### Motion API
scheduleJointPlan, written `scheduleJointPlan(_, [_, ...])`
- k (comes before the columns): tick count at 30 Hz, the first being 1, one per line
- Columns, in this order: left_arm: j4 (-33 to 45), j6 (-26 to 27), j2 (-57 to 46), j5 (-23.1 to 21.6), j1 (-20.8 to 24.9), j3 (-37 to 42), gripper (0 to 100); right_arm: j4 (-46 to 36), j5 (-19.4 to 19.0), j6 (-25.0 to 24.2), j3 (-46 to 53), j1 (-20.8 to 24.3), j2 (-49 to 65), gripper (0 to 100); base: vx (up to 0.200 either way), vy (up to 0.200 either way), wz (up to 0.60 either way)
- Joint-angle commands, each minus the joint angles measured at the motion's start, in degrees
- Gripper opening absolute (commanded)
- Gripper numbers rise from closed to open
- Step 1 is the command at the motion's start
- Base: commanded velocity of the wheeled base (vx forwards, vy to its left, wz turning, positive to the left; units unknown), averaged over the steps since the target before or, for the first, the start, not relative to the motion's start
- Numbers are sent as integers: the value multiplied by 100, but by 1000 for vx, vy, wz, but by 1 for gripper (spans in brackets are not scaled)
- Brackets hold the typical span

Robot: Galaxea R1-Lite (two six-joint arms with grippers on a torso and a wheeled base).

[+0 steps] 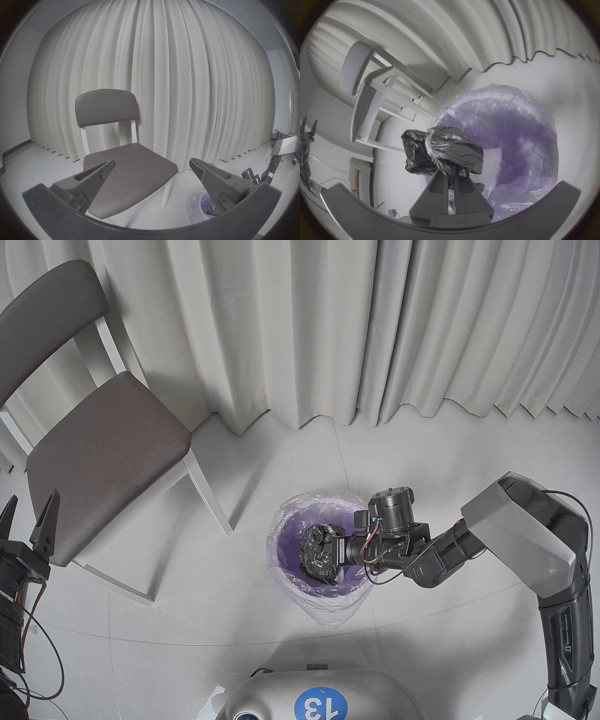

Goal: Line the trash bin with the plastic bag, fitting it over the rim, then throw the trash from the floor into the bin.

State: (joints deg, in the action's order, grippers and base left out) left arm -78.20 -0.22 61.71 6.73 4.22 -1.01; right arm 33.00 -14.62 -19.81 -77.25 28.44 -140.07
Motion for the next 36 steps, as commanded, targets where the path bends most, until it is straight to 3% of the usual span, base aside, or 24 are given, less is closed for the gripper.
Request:
scheduleJointPlan(1, [-2,-4,8,-5,0,101,100,-83,-50,100,8,12,-135,0,0,0,0])
scheduleJointPlan(10, [24,-13,25,-5,0,101,100,-654,-68,434,-36,-5,-179,0,0,0,0])
scheduleJointPlan(20, [51,-13,34,-5,9,101,100,163,-24,-216,-519,-181,-469,0,0,0,0])
scheduleJointPlan(25, [33,-13,52,-14,9,101,100,532,11,-164,-545,-234,-759,0,0,0,0])
scheduleJointPlan(36, [42,-13,17,-14,9,101,100,418,55,56,-853,-243,-1348,0,0,0,0])
